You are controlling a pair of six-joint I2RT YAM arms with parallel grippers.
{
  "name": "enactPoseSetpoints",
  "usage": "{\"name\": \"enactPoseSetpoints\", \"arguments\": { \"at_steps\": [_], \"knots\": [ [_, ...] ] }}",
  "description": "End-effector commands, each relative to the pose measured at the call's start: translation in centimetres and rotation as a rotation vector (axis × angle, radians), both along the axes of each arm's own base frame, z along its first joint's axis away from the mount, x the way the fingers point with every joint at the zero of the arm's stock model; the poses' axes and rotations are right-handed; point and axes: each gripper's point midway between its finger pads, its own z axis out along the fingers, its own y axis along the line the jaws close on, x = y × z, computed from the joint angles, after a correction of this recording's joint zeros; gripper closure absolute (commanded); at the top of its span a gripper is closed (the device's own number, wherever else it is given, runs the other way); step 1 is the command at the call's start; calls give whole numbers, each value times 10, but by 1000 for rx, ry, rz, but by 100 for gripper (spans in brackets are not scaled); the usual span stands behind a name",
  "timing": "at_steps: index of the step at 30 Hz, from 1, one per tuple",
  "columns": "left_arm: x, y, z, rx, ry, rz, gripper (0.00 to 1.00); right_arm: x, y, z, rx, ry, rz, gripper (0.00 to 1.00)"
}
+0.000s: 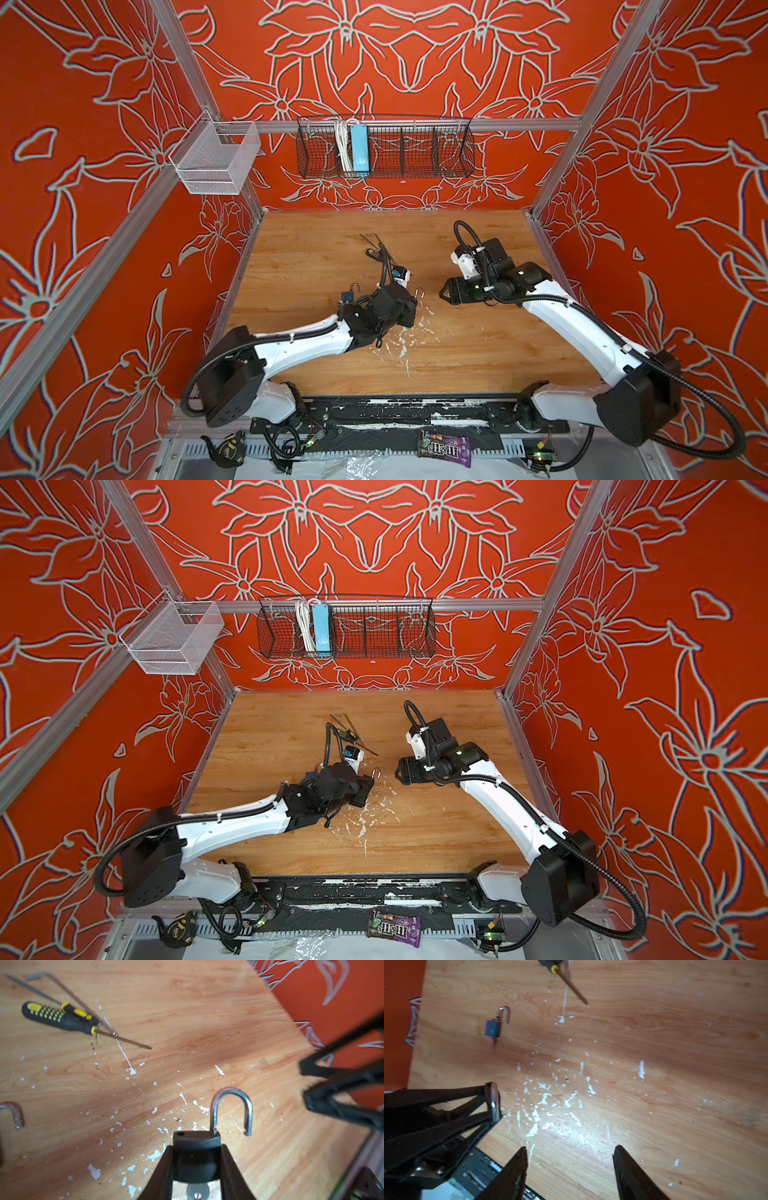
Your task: Unlock with the key
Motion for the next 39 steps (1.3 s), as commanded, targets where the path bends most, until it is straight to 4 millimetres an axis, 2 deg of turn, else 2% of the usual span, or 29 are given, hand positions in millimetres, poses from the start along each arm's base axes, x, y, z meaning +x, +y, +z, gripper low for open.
{"name": "enactPoseSetpoints", "arguments": {
  "at_steps": [1, 9, 13, 20, 22, 26, 29, 34, 37, 39],
  "knots": [
    [2, 9, -34, 87, 145, 147, 100, 13, -24, -7, -25, -51, -118, 33],
    [16, -6, -85, 248, 337, 268, 100, 16, -51, -25, 43, -39, -232, 32],
    [22, -19, -100, 236, 384, 250, 100, 17, -56, -29, 61, -34, -247, 33],
    [22, -19, -123, 252, 457, 278, 100, 16, -62, -35, 81, -21, -258, 32],
    [19, -20, -127, 260, 477, 269, 95, 16, -62, -36, 91, -19, -257, 32],
    [12, -23, -134, 246, 529, 257, 74, 16, -62, -38, 102, -16, -261, 32],
    [10, -29, -125, 206, 549, 244, 55, 17, -62, -37, 109, -26, -270, 33],
    [17, -30, -80, 108, 501, 240, 27, 26, -69, -26, 111, -71, -305, 32],
    [24, -10, -44, 49, 436, 280, 13, 36, -93, -15, 20, -159, -381, 31],
    [35, 23, -14, 31, 359, 339, 2, 46, -130, -7, -115, -256, -508, 29]
  ]
}}
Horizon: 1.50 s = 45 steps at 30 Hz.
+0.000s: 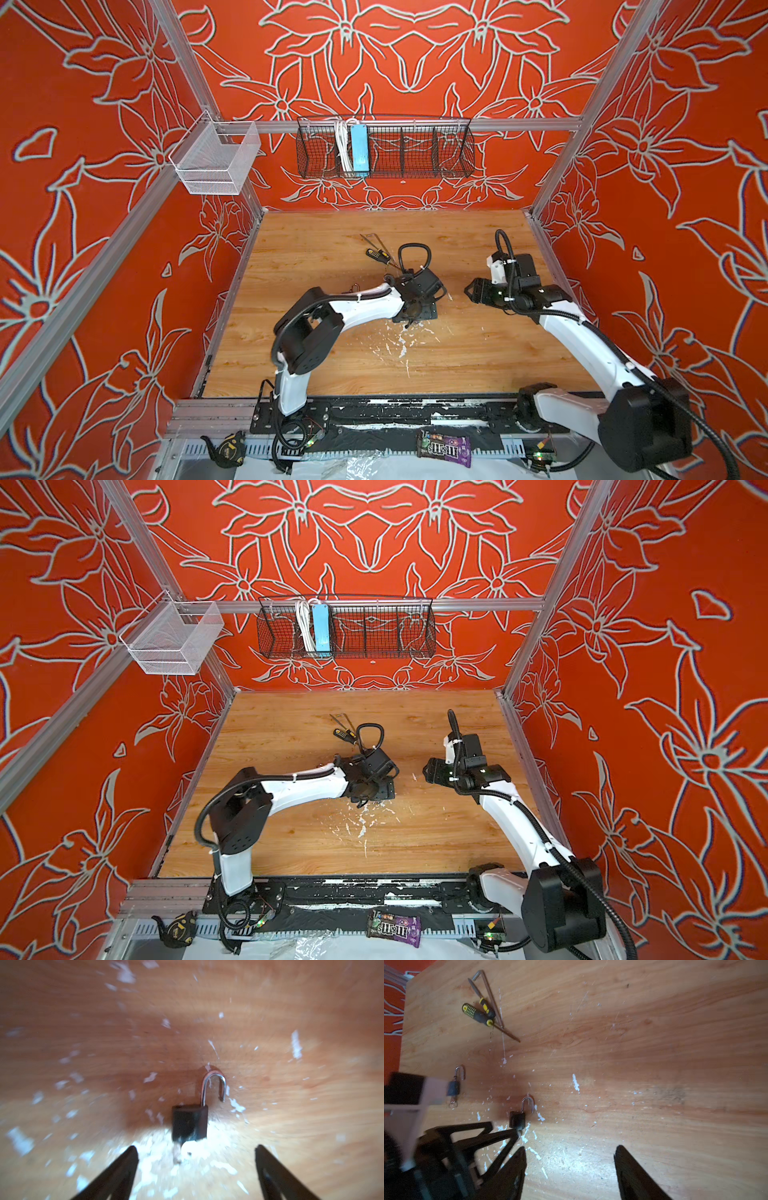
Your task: Unlock with the key
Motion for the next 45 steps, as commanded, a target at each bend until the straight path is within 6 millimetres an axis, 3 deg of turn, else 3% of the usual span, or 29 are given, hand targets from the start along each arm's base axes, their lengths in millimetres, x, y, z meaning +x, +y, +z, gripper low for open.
{"name": "enactPoseSetpoints", "arguments": {
  "at_steps": [1, 4, 6, 7, 9, 11, 14, 17, 21, 25, 27, 29, 31, 45],
  "knots": [
    [22, 58, 66, -7, -144, 135, 2, 22, -59, 25, -207, -155, -227, 28],
    [38, 161, 94, 133, -245, 331, 2, 32, -99, 29, -339, -266, -356, 19],
    [38, 241, 103, 262, -305, 480, 2, 37, -119, 19, -417, -295, -413, 8],
    [38, 271, 103, 326, -338, 523, 2, 39, -127, 14, -460, -302, -427, 3],
    [40, 314, 96, 421, -399, 503, 2, 44, -137, 4, -554, -316, -423, 3],
    [40, 337, 85, 501, -446, 493, 2, 49, -139, -7, -595, -341, -392, 3],
    [42, 356, 61, 572, -504, 462, 2, 59, -135, -21, -594, -383, -346, 3],
    [42, 368, 42, 551, -552, 458, 2, 76, -117, -33, -508, -413, -243, 3],
    [45, 349, 31, 416, -703, 306, 2, 79, -80, -45, -430, -525, -40, 2],
    [47, 345, 14, 391, -744, 277, 2, 76, -78, -45, -430, -525, -25, 2],
    [52, 350, 9, 404, -641, 290, 2, 72, -78, -49, -430, -539, -30, 2],
    [51, 356, 10, 384, -666, 318, 3, 68, -80, -48, -426, -615, -57, 2],
    [51, 356, 11, 381, -656, 318, 3, 69, -80, -52, -430, -550, -44, 2],
    [52, 355, 10, 383, -655, 310, 3, 69, -84, -51, -436, -555, -70, 2]
  ]
}}
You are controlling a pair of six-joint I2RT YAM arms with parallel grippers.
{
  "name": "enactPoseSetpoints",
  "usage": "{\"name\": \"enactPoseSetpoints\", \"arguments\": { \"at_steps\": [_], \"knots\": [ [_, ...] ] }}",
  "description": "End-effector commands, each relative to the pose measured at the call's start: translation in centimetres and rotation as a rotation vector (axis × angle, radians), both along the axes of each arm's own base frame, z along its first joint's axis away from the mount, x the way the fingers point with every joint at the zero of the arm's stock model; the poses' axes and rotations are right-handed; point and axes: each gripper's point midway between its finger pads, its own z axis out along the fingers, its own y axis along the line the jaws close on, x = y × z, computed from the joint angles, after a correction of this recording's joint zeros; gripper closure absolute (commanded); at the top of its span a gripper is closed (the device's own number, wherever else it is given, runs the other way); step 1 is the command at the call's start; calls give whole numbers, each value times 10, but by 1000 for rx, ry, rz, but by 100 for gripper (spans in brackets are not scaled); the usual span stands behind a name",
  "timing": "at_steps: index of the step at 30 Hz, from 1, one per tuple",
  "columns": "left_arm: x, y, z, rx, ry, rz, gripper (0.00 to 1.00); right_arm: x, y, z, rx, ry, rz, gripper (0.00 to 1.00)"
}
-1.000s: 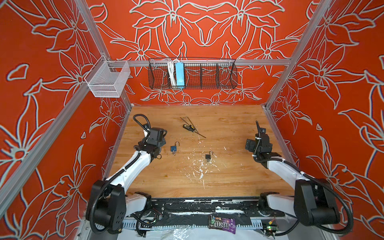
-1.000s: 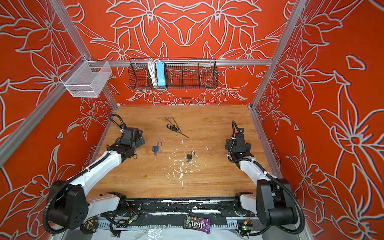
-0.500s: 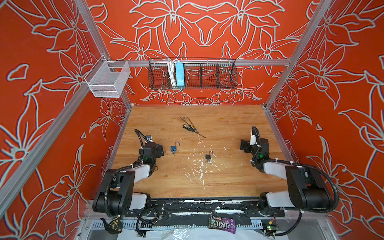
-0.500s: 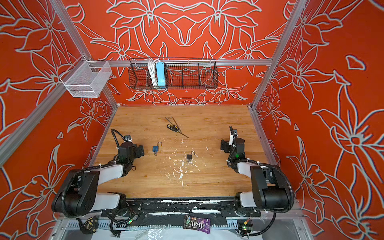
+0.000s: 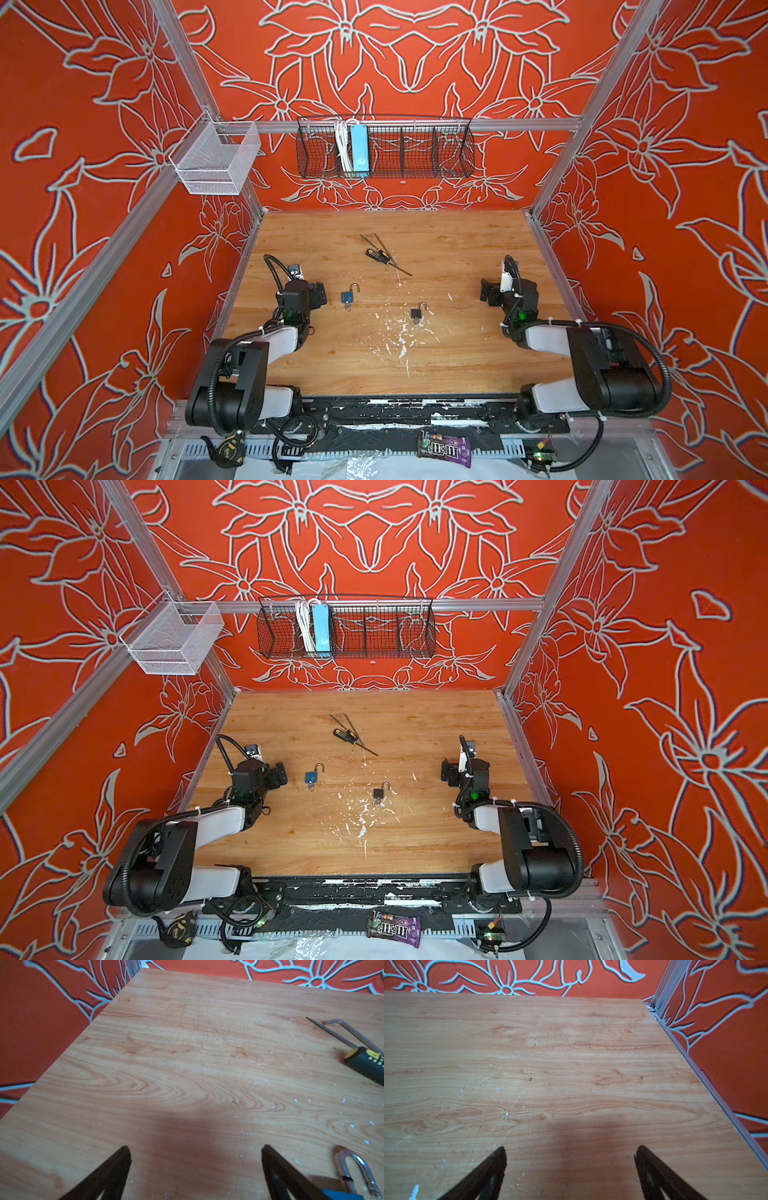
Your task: Unlock with the key
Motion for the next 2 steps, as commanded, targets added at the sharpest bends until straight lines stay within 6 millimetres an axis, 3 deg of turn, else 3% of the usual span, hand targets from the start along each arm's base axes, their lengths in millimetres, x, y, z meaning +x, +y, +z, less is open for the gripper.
{"name": "enactPoseSetpoints", "arguments": {
  "at_steps": [1, 2],
  "knots": [
    [5, -1, 11, 3, -41, -12, 3, 2, 0, 7, -18, -25, 10, 2],
    [4, -1, 11, 2, -46, -9, 3, 2, 0, 8, -19, -30, 9, 2]
  ]
}}
